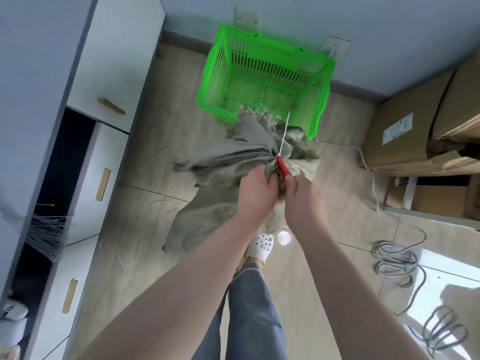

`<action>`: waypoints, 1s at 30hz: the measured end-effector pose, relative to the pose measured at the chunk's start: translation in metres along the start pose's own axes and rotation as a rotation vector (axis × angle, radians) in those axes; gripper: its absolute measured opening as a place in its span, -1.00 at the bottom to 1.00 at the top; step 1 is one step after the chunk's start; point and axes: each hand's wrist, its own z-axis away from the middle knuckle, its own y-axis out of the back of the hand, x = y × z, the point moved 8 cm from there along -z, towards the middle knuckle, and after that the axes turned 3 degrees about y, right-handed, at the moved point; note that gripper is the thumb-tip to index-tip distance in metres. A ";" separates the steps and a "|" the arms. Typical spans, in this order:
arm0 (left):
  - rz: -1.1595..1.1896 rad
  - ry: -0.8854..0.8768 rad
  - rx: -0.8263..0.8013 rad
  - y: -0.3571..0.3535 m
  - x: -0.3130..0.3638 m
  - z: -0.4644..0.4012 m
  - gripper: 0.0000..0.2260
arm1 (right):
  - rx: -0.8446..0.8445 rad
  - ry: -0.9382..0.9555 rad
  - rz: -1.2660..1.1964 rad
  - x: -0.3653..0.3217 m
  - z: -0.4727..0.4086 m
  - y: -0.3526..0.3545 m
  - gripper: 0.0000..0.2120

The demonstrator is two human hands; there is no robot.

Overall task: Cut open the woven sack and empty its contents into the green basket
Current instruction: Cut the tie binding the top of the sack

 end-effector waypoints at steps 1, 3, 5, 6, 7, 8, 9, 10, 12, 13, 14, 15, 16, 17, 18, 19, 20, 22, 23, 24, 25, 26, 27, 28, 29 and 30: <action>-0.025 -0.007 0.009 0.004 -0.002 -0.005 -0.85 | -0.007 0.010 -0.027 0.000 0.000 0.000 -0.70; -0.088 0.000 0.001 0.010 -0.008 -0.016 -0.86 | -0.023 0.010 -0.088 0.004 0.007 -0.002 -0.70; -0.122 0.013 -0.020 0.010 -0.011 -0.020 -0.88 | -0.029 -0.018 -0.132 0.011 0.014 -0.004 -0.70; -0.123 0.014 -0.031 0.008 -0.012 -0.019 -0.88 | -0.030 -0.035 -0.155 0.013 0.017 -0.005 -0.70; -0.110 0.008 -0.042 0.006 -0.012 -0.018 -0.87 | -0.031 -0.049 -0.173 0.015 0.018 -0.006 -0.70; -0.072 0.004 -0.066 0.003 -0.013 -0.017 -0.86 | -0.032 -0.059 -0.183 0.017 0.017 -0.005 -0.70; -0.008 0.004 -0.101 0.000 -0.015 -0.017 -0.85 | -0.031 -0.067 -0.189 0.018 0.015 -0.004 -0.70; 0.080 0.025 -0.142 -0.001 -0.018 -0.015 -0.84 | -0.029 -0.071 -0.189 0.018 0.012 -0.002 -0.70; 0.340 0.151 -0.211 -0.003 -0.028 -0.011 -0.80 | -0.029 -0.073 -0.172 0.019 0.003 0.001 -0.71; 0.500 0.257 -0.223 -0.004 -0.035 -0.009 -0.78 | -0.030 -0.071 -0.168 0.019 0.000 0.002 -0.71; 0.657 0.367 -0.228 -0.006 -0.042 -0.007 -0.76 | -0.033 -0.070 -0.175 0.020 -0.002 0.000 -0.72; 0.788 0.458 -0.237 -0.008 -0.046 -0.006 -0.75 | -0.039 -0.076 -0.194 0.021 -0.002 -0.002 -0.73; 0.873 0.525 -0.261 -0.011 -0.048 -0.007 -0.75 | -0.048 -0.087 -0.226 0.023 -0.001 -0.005 -0.73; 0.923 0.574 -0.301 -0.013 -0.048 -0.007 -0.74 | -0.054 -0.100 -0.267 0.025 0.001 -0.008 -0.74; 0.935 0.610 -0.347 -0.014 -0.047 -0.007 -0.74 | -0.058 -0.111 -0.313 0.026 0.004 -0.011 -0.74; 0.930 0.629 -0.391 -0.015 -0.044 -0.007 -0.76 | -0.067 -0.121 -0.357 0.026 0.007 -0.012 -0.74; 0.914 0.629 -0.419 -0.015 -0.042 -0.007 -0.80 | -0.082 -0.128 -0.398 0.026 0.009 -0.013 -0.74; 0.918 0.614 -0.405 -0.013 -0.040 -0.008 -0.86 | -0.119 -0.132 -0.456 0.022 0.011 -0.013 -0.76; 0.929 0.611 -0.378 -0.012 -0.040 -0.008 -0.87 | -0.131 -0.133 -0.474 0.020 0.012 -0.013 -0.76; 0.940 0.607 -0.354 -0.011 -0.041 -0.008 -0.89 | -0.136 -0.137 -0.490 0.019 0.012 -0.013 -0.76; 0.948 0.601 -0.336 -0.011 -0.042 -0.008 -0.91 | -0.135 -0.144 -0.504 0.019 0.013 -0.013 -0.77; 0.949 0.595 -0.320 -0.011 -0.043 -0.007 -0.92 | -0.127 -0.149 -0.519 0.019 0.014 -0.013 -0.76; 0.941 0.587 -0.302 -0.011 -0.043 -0.007 -0.93 | -0.115 -0.155 -0.540 0.019 0.016 -0.013 -0.76; 0.927 0.576 -0.283 -0.011 -0.044 -0.008 -0.92 | -0.101 -0.162 -0.566 0.019 0.017 -0.012 -0.76; 0.908 0.564 -0.265 -0.010 -0.044 -0.008 -0.90 | -0.084 -0.169 -0.594 0.019 0.019 -0.012 -0.75; 0.883 0.549 -0.246 -0.010 -0.043 -0.009 -0.87 | -0.067 -0.177 -0.622 0.019 0.020 -0.012 -0.74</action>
